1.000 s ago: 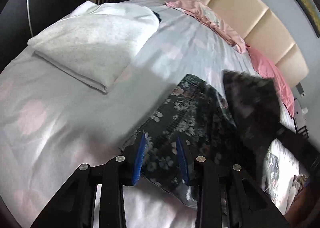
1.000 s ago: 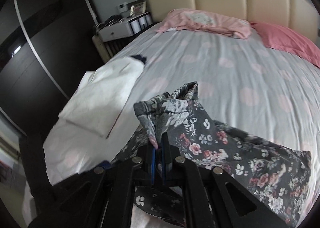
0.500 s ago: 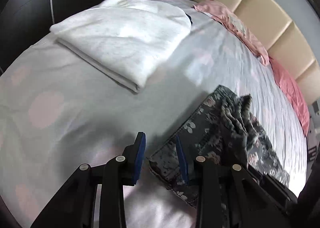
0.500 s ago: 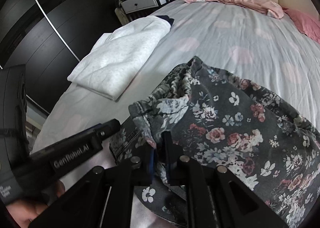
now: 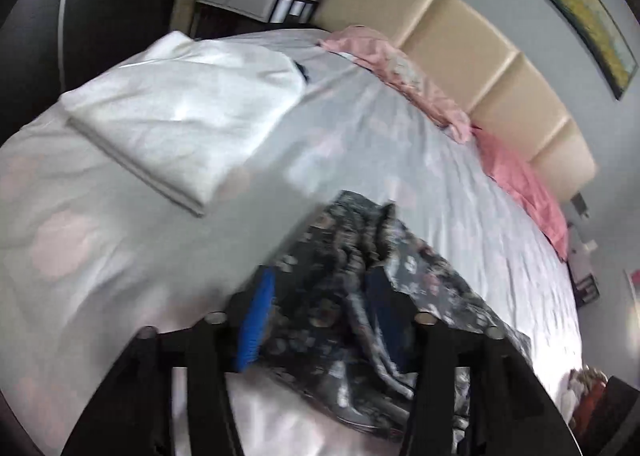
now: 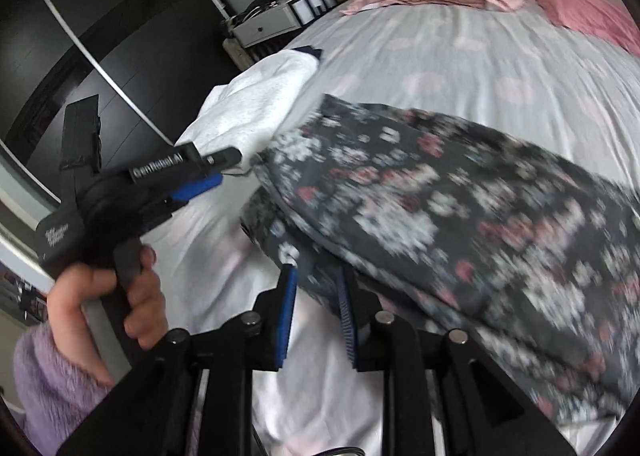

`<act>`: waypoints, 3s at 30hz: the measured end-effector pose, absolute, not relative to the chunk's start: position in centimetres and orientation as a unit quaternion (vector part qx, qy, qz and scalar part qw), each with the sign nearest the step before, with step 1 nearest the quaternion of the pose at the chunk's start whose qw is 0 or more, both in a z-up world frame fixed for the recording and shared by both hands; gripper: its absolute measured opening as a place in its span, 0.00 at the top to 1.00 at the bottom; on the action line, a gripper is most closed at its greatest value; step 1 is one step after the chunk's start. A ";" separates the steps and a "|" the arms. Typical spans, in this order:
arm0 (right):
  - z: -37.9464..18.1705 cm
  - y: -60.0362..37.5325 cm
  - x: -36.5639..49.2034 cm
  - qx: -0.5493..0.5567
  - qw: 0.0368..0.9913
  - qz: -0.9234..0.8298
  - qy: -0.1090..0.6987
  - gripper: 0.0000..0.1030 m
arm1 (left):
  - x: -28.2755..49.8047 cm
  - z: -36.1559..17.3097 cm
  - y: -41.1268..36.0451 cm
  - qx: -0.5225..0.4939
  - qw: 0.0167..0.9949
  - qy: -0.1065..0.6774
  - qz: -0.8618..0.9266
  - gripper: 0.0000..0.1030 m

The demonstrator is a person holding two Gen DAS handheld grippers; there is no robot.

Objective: Fold clothes

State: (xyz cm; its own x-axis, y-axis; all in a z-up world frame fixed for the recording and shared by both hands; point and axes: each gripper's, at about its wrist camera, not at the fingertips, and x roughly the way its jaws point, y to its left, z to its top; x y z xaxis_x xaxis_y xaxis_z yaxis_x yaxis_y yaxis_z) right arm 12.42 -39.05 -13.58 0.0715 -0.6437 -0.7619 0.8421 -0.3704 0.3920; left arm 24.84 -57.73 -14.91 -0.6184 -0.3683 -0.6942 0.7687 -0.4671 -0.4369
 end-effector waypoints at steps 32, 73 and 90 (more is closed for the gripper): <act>-17.4 -17.8 1.2 0.546 0.312 -0.775 0.058 0.72 | 21.1 -17.9 -57.8 0.330 0.362 0.372 -0.788 0.91; -19.4 -18.0 -1.3 0.550 0.303 -0.777 -0.034 0.85 | 17.0 -19.0 -55.2 0.420 0.360 0.265 -0.790 0.63; -20.8 -17.8 -2.0 0.569 0.308 -0.760 -0.070 0.83 | 17.9 -18.0 -53.6 0.403 0.358 0.261 -0.801 0.40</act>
